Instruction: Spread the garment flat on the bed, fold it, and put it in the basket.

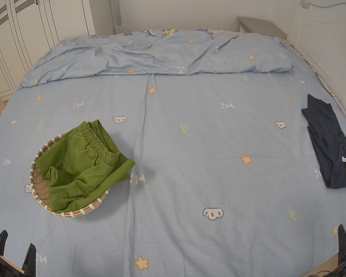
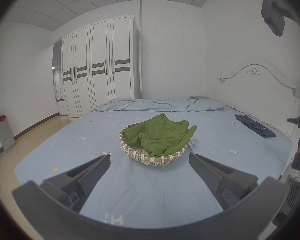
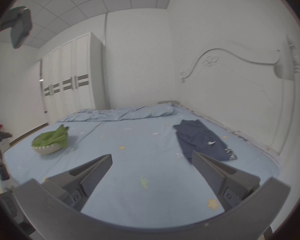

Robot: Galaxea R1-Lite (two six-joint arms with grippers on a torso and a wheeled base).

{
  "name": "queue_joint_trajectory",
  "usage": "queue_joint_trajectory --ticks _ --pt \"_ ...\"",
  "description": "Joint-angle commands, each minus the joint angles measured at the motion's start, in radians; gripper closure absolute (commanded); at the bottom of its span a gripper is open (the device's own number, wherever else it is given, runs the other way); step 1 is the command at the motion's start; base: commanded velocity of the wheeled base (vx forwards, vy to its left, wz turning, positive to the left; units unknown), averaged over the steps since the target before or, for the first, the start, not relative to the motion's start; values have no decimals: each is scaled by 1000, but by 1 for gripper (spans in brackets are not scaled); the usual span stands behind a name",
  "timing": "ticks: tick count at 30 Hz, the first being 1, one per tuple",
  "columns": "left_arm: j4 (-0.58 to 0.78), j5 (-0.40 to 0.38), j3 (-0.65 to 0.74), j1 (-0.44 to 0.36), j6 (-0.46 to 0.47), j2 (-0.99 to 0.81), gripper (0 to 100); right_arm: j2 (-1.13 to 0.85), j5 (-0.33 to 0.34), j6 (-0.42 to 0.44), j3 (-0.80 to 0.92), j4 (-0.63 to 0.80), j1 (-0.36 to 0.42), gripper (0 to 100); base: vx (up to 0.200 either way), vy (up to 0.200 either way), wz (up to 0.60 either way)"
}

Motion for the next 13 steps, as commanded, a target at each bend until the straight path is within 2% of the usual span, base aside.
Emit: queue_joint_trajectory --ticks 1,13 --pt "0 0 16 0 0 -8 0 -9 38 -3 21 39 0 0 0 0 0" --pt "0 0 16 0 0 -8 0 -9 34 -8 21 27 0 0 0 0 0"
